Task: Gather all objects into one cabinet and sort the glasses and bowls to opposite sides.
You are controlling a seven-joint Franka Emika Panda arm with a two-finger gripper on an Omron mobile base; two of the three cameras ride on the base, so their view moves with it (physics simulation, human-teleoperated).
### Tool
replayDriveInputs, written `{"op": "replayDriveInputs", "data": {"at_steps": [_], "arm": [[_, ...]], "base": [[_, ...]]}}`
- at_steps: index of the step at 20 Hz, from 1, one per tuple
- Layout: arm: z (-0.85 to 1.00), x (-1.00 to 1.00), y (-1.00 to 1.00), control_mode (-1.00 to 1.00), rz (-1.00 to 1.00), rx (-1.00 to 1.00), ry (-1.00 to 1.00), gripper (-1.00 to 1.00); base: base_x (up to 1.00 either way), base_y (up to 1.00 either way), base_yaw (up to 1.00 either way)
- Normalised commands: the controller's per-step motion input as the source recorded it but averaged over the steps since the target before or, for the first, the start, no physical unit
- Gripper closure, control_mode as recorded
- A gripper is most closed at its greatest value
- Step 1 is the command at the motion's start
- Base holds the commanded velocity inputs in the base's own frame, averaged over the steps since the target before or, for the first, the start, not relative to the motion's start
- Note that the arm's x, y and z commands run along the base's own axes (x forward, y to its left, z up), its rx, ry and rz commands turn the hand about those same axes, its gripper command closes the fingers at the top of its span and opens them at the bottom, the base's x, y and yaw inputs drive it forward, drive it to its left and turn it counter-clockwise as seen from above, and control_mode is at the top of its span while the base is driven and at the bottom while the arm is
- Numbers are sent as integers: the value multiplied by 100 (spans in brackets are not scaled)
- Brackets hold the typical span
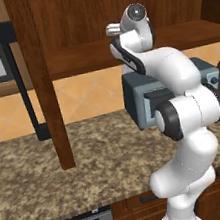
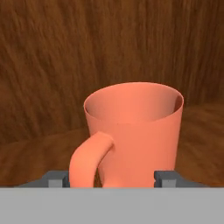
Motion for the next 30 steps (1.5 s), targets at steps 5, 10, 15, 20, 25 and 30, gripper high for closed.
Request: {"op": "replayDriveInputs", "data": {"at_steps": [5, 10, 15, 20, 25, 30], "arm": [[-2, -28, -21, -100, 0, -1, 2, 100], [9, -73, -13, -100, 0, 0, 3, 100], [45, -99, -9, -100, 0, 0, 0, 100], [29, -100, -11, -100, 1, 2, -6, 100], [32, -100, -14, -100, 8, 1, -11, 100], [27, -100, -17, -100, 10, 0, -8, 100]], "base": [[0, 0, 0], [0, 0, 0], [0, 0, 0], [0, 0, 0], [0, 0, 0], [0, 0, 0]]}}
